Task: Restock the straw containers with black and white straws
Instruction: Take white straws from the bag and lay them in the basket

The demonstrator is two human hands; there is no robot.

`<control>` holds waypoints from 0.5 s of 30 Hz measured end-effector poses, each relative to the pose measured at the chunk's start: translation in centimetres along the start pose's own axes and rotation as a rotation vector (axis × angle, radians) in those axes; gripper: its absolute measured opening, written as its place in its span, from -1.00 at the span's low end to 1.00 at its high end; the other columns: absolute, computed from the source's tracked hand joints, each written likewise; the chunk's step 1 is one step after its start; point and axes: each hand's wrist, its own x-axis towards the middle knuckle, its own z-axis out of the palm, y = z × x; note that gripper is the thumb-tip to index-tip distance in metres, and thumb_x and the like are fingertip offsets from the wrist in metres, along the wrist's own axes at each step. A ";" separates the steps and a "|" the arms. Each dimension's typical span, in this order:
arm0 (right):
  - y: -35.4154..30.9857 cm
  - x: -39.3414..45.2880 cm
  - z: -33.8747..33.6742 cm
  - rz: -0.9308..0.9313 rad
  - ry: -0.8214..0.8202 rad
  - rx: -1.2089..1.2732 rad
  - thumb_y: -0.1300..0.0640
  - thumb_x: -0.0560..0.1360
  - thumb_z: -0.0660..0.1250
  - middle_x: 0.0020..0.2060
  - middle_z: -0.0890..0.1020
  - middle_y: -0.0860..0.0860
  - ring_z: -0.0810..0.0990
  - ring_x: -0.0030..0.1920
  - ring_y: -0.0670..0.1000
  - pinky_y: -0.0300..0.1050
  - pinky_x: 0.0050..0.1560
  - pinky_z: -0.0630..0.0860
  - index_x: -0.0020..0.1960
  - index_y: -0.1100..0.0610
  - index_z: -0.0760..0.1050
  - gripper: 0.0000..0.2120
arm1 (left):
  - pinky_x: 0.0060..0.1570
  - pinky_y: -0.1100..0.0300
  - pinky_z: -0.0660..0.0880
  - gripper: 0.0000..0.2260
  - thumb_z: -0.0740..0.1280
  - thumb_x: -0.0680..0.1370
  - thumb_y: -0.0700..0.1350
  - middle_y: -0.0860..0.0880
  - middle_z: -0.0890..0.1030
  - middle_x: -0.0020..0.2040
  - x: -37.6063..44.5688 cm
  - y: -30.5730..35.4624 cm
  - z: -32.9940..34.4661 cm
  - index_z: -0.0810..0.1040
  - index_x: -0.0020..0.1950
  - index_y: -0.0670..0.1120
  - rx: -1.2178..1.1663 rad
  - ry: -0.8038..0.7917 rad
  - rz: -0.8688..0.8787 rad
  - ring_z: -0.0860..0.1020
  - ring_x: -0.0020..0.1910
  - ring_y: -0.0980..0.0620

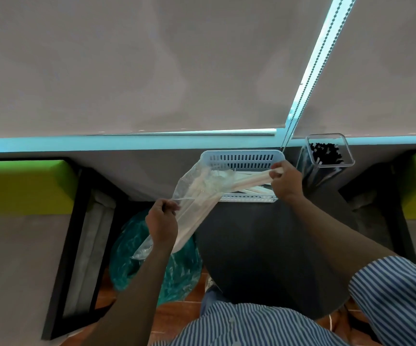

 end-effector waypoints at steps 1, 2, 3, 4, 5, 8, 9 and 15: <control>0.0 -0.1 0.5 0.014 -0.019 -0.013 0.32 0.59 0.30 0.07 0.64 0.22 0.61 0.09 0.19 -0.12 0.05 0.48 0.13 0.28 0.56 -0.86 | -0.26 0.44 0.45 -0.75 0.19 0.55 -0.45 -0.05 0.64 -0.27 0.2 0.0 0.0 0.62 -0.18 -0.26 -0.007 -0.001 -0.005 0.52 -0.33 0.19; 0.1 -0.1 0.9 0.028 -0.036 -0.023 0.32 0.60 0.27 0.07 0.64 0.23 0.60 0.09 0.20 -0.11 0.03 0.47 0.14 0.28 0.56 -0.85 | -0.24 0.38 0.47 -0.74 0.19 0.55 -0.45 -0.04 0.63 -0.28 0.3 -0.1 0.0 0.62 -0.18 -0.25 -0.015 -0.006 -0.010 0.52 -0.33 0.18; 0.2 -0.1 1.4 0.044 -0.055 -0.033 0.32 0.60 0.24 0.07 0.64 0.23 0.59 0.07 0.19 -0.12 0.00 0.45 0.14 0.27 0.55 -0.83 | -0.23 0.36 0.47 -0.73 0.19 0.56 -0.44 -0.01 0.63 -0.29 0.3 -0.2 0.0 0.61 -0.19 -0.23 -0.019 -0.013 -0.012 0.52 -0.33 0.19; 0.4 -0.1 1.8 0.056 -0.077 -0.040 0.34 0.60 0.21 0.07 0.63 0.22 0.58 0.03 0.16 -0.13 -0.03 0.41 0.15 0.27 0.55 -0.81 | -0.25 0.38 0.46 -0.73 0.19 0.56 -0.44 0.01 0.63 -0.30 0.4 -0.3 -0.1 0.61 -0.20 -0.21 -0.019 -0.020 -0.011 0.52 -0.34 0.19; 0.6 0.0 2.2 0.066 -0.108 -0.043 0.36 0.59 0.18 0.06 0.63 0.20 0.55 0.00 0.13 -0.15 -0.05 0.37 0.16 0.26 0.54 -0.77 | -0.27 0.41 0.45 -0.72 0.19 0.56 -0.44 0.02 0.62 -0.30 0.4 -0.4 -0.1 0.60 -0.20 -0.21 -0.018 -0.026 -0.006 0.52 -0.35 0.20; 1.6 0.5 3.4 0.093 -0.226 -0.085 0.42 0.55 0.13 0.05 0.61 0.21 0.55 0.03 0.14 -0.13 -0.04 0.36 0.25 0.25 0.50 -0.66 | -0.32 0.47 0.42 -0.74 0.18 0.53 -0.48 0.00 0.59 -0.32 0.3 -0.5 -0.2 0.60 -0.19 -0.27 -0.030 -0.038 -0.013 0.52 -0.38 0.29; 1.7 0.5 3.6 0.106 -0.267 -0.113 0.42 0.54 0.12 0.09 0.60 0.24 0.55 0.08 0.16 -0.12 0.01 0.38 0.30 0.25 0.47 -0.63 | -0.32 0.48 0.41 -0.76 0.17 0.53 -0.49 -0.01 0.59 -0.33 0.3 -0.5 -0.2 0.59 -0.18 -0.30 -0.033 -0.040 -0.016 0.51 -0.39 0.31; 3.0 1.6 5.3 0.057 -0.487 -0.310 0.23 0.65 0.14 0.52 0.28 0.24 0.27 0.51 0.24 0.10 0.50 0.22 0.57 0.20 0.18 -0.50 | -0.30 0.43 0.42 -0.69 0.19 0.53 -0.46 0.00 0.63 -0.33 0.4 -1.0 0.1 0.55 -0.26 -0.14 -0.033 -0.074 -0.017 0.49 -0.41 0.26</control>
